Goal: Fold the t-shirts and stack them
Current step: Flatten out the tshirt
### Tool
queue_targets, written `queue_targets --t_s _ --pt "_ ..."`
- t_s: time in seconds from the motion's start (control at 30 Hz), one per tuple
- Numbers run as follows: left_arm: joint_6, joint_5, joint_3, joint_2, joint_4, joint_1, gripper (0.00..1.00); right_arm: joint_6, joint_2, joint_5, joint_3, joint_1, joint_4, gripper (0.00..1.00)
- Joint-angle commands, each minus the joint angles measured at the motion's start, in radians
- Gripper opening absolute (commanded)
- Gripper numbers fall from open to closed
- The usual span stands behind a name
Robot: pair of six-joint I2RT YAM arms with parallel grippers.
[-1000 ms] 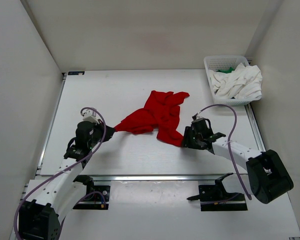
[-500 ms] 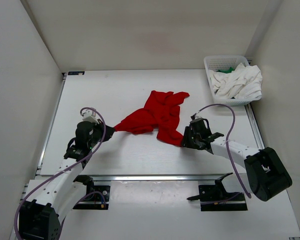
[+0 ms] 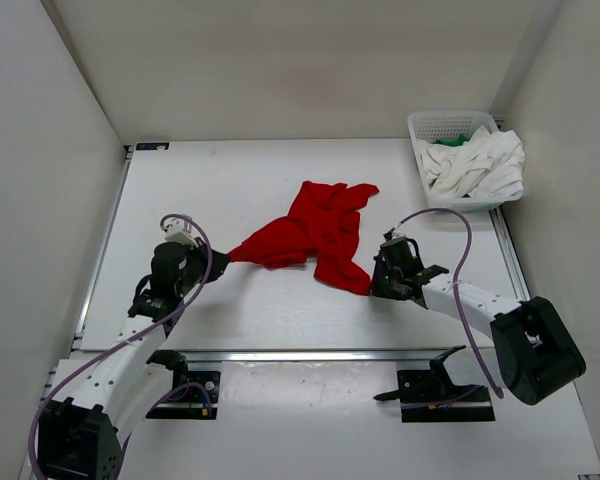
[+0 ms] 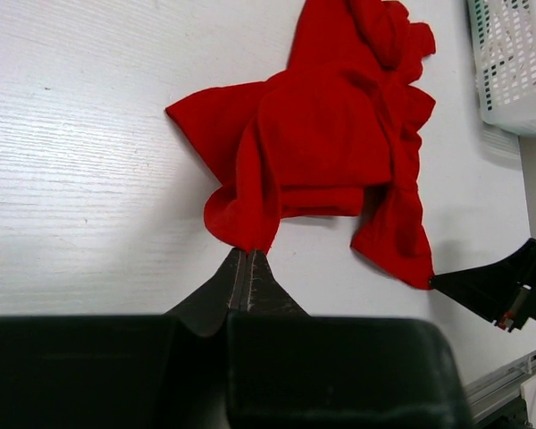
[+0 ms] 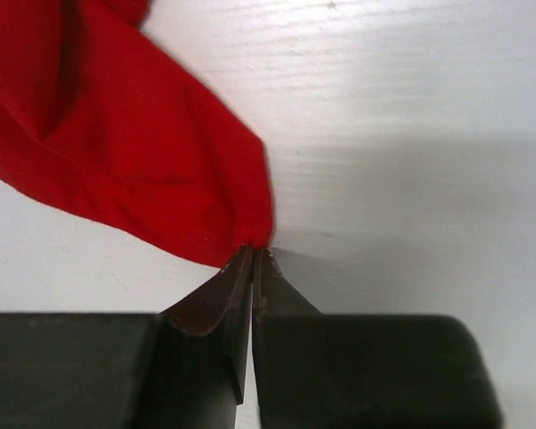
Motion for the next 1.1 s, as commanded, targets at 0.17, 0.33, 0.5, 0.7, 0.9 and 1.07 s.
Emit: queue_targets --t_s 0.17,0.33,0.5,0.7,0.9,1.07 --pt "0.088 -0.038 0.260 0.085 -0.064 -0.069 0.00 -0.092 -0.251 0.177 0.289 0.042 -0.304 0.00" --pt "0.076 0.174 0.608 0.189 -0.161 0.051 0.00 -0.184 -0.287 0.367 0.784 0.083 -0.569 0.00" --pt "-0.040 0.429 0.782 0.205 -0.132 0.318 0.00 -0.297 -0.154 0.526 1.318 0.135 -0.732 0.00" --pt "-0.044 0.336 1.007 0.202 -0.222 0.358 0.00 -0.494 0.064 0.688 1.862 0.288 -0.726 0.00" --pt "0.029 0.197 1.080 0.217 -0.304 0.333 0.00 -0.623 0.135 0.626 1.807 0.225 -0.539 0.00" --pt "0.040 0.064 0.841 0.216 -0.206 0.284 0.00 -0.500 0.296 0.141 1.710 -0.134 -0.578 0.00"
